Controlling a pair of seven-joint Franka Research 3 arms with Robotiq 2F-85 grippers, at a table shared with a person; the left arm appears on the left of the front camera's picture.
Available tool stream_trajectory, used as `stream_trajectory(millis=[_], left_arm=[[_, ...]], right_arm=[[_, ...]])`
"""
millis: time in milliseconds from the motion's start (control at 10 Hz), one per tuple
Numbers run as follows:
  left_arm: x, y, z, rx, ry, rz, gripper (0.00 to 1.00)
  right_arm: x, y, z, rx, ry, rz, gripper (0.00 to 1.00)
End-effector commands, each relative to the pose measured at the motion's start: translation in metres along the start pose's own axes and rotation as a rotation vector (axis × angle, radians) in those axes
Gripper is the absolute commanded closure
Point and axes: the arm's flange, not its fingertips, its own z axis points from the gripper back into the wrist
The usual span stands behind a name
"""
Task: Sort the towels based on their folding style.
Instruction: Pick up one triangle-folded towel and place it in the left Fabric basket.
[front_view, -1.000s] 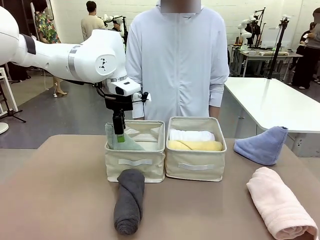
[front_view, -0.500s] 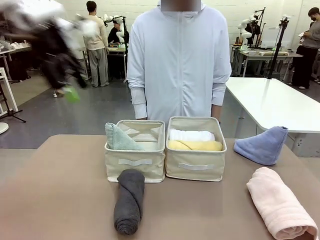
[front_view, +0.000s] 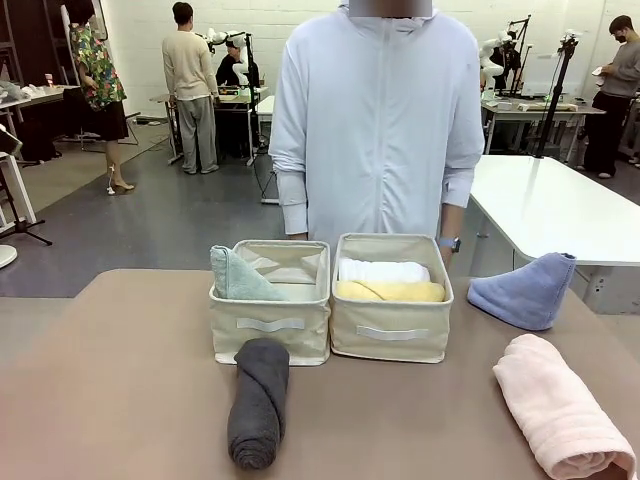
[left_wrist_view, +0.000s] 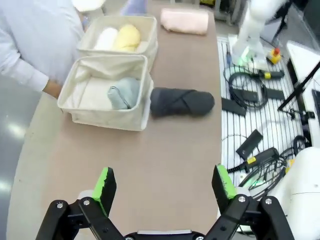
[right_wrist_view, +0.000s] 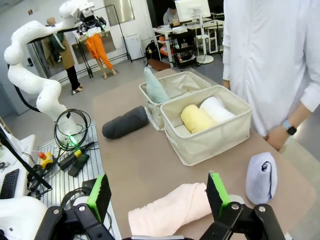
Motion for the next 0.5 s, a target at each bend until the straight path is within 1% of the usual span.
stream_trajectory(millis=[0, 200, 300, 400], left_arm=[[-0.014, 0.046, 0.016, -0.077, -0.148, 0.017, 0.0], [-0.054, 0.064, 0.032, -0.017, -0.257, 0.016, 0.0], [-0.07, 0.068, 0.034, 0.038, -0.302, 0.016, 0.0], [-0.084, 0.07, 0.036, 0.113, -0.324, 0.05, 0.0]], right_arm=[[0.002, -0.001, 0.0, 0.006, -0.03, 0.019, 0.0], [0.002, -0.001, 0.0, 0.006, -0.03, 0.019, 0.0], [0.002, -0.001, 0.0, 0.006, -0.03, 0.019, 0.0], [0.002, -0.001, 0.0, 0.006, -0.03, 0.019, 0.0]])
